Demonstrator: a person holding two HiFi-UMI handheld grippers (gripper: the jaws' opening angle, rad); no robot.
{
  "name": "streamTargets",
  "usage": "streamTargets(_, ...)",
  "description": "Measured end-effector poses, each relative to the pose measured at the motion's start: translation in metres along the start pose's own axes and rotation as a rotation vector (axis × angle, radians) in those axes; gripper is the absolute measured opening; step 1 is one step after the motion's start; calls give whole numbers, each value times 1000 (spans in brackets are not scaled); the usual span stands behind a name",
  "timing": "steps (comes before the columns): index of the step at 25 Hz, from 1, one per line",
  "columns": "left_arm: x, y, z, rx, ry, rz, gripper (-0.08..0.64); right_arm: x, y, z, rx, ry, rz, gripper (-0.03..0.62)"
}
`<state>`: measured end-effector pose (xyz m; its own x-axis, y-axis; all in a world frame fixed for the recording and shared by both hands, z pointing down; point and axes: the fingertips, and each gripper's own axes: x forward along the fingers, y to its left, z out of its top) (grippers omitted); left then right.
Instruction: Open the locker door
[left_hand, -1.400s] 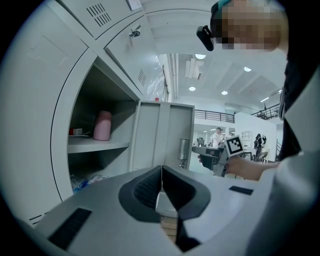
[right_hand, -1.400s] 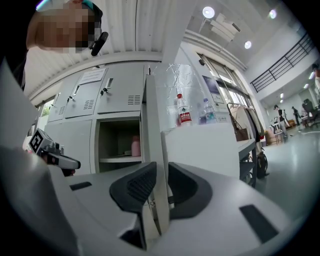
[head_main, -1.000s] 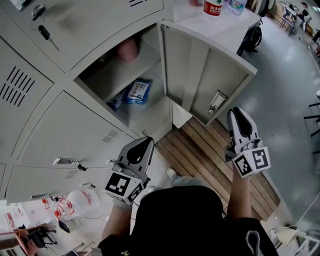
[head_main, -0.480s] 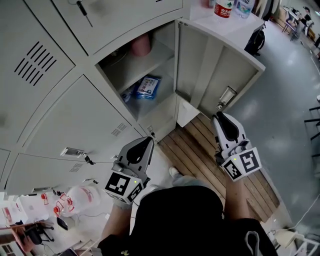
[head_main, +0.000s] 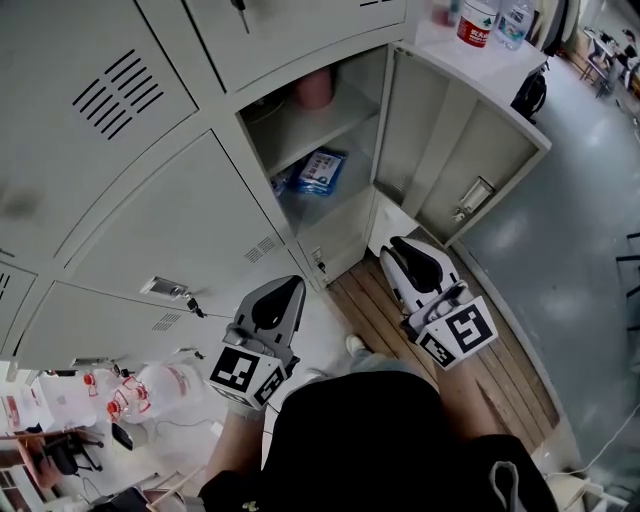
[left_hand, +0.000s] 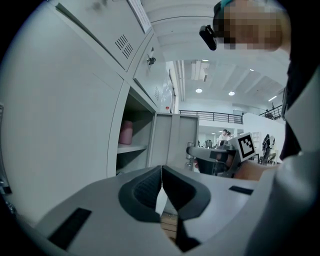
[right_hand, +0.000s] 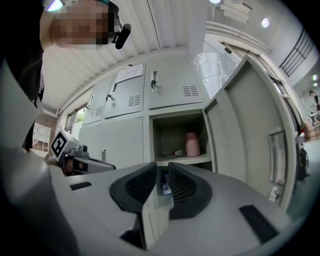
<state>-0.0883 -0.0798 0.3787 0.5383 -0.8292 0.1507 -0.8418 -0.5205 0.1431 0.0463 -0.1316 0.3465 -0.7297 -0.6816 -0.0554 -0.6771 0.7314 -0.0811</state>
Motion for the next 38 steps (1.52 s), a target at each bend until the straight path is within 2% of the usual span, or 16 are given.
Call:
streamTargets(6, -11, 6, -1, -3, -2, 17, 23, 14, 31, -5, -21, 16, 68, 84)
streamTargets(13, -16, 9, -4, -2, 1, 24, 23, 21, 48, -10, -24, 25, 108, 84)
streamTargets(20, -19, 9, -4, -3, -1, 26, 23, 20, 53, -11, -31, 34, 116, 84)
streamTargets(27, -19, 7, -3, -3, -5, 22, 23, 20, 57, -12, -89, 54, 119, 74)
streamTargets(38, -19, 6, -2, -9, -8, 20, 23, 18, 57, -12, -89, 63, 115, 74)
